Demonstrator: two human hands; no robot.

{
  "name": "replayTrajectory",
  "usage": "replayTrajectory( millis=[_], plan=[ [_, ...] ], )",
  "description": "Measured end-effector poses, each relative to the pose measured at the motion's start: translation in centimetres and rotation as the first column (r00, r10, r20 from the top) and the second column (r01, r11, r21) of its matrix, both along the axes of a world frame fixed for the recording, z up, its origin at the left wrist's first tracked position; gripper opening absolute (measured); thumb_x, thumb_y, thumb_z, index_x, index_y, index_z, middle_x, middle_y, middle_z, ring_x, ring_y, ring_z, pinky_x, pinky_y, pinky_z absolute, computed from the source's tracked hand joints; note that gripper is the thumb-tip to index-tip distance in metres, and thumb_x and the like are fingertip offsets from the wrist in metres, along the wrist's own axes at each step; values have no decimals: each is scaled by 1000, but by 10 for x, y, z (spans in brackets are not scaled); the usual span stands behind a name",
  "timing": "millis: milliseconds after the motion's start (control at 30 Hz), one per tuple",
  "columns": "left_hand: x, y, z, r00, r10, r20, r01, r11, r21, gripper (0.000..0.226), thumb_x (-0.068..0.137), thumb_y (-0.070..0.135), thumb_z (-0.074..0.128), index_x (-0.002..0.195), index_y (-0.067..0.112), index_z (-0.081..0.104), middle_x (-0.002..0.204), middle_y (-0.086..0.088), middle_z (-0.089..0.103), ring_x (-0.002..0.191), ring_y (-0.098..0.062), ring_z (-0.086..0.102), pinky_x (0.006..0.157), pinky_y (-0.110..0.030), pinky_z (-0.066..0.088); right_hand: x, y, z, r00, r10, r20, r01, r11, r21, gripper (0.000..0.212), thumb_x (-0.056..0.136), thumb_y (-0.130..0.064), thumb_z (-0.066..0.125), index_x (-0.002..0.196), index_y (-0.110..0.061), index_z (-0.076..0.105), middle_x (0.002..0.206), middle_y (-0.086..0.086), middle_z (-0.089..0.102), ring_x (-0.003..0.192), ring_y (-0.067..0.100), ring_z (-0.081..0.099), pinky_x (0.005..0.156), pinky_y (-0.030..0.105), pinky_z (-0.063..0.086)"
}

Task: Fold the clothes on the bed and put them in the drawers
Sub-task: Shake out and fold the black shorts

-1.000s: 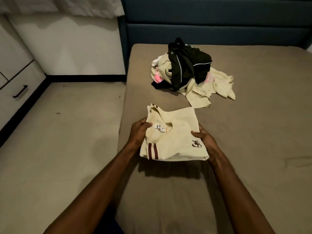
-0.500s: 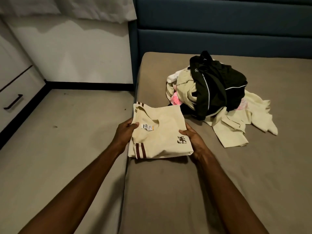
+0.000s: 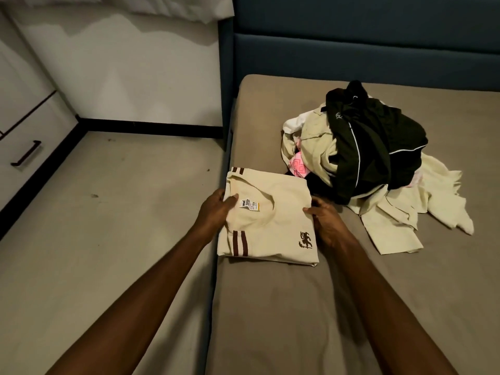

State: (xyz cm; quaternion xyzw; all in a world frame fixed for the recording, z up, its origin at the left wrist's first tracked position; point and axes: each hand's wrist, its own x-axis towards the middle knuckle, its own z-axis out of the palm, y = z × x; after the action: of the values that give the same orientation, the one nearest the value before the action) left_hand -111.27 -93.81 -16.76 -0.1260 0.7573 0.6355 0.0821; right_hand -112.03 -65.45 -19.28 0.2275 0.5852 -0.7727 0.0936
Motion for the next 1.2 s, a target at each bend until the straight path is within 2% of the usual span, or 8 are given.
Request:
replayTrajectory(
  millis=[133,267,433,567,767,900,1067,1200],
  plan=[
    [22,6,-10,999,38,-24,-40,998,-52,30,93,41,72,116,23,64,108,8,72,94,-8,68,68,-20,49,20,0,-7,1000,-10,-30,9,999,-39,40,94,-6,65,133,-13,61,119,17,74,104,40,73,88,56,60],
    [43,4,-6,1000,1,21,-2,1000,29,36,84,47,80,111,26,68,104,7,77,95,-14,74,73,-26,56,57,-4,-17,995,47,-93,-33,990,140,70,73,-8,80,138,-14,53,124,11,72,102,32,75,82,47,62],
    [65,15,-1,993,64,-98,-96,926,-366,76,76,54,85,132,9,57,115,-5,70,99,-24,70,78,-32,54,77,3,-11,987,64,-148,3,911,412,63,82,-1,79,139,-10,52,133,7,64,112,21,66,88,32,57],
    [70,39,17,972,130,-195,-229,705,-671,69,93,61,61,131,4,49,119,-18,66,107,-37,64,78,-39,46,80,18,12,972,26,-232,185,520,834,43,91,-22,70,132,-13,60,110,7,72,100,26,68,86,35,53],
    [66,74,7,918,-177,-354,-216,525,-823,58,85,32,76,129,1,56,122,-22,58,112,-42,54,90,-51,50,11,60,68,895,-13,-445,440,186,879,63,92,-32,75,142,-12,45,142,17,43,105,38,64,80,45,56],
    [62,96,0,862,-251,-441,-194,638,-745,50,86,42,53,117,4,63,111,-16,65,109,-39,57,87,-50,54,-23,79,69,903,-169,-394,429,405,808,58,97,-33,68,144,-7,45,135,20,57,116,41,61,93,47,51],
    [46,130,24,880,-283,-381,-11,790,-613,37,91,35,72,122,17,63,111,-2,69,107,-21,62,91,-37,50,-15,84,82,880,-182,-438,444,645,622,14,94,-13,59,98,-9,72,98,14,72,98,38,67,81,38,48],
    [48,180,58,985,-150,-87,158,983,93,58,88,48,76,134,19,56,109,-7,71,93,-16,72,82,-42,62,85,71,86,858,-64,-510,302,866,399,18,92,-17,57,83,-7,68,73,1,62,68,13,59,61,32,47]
  ],
)
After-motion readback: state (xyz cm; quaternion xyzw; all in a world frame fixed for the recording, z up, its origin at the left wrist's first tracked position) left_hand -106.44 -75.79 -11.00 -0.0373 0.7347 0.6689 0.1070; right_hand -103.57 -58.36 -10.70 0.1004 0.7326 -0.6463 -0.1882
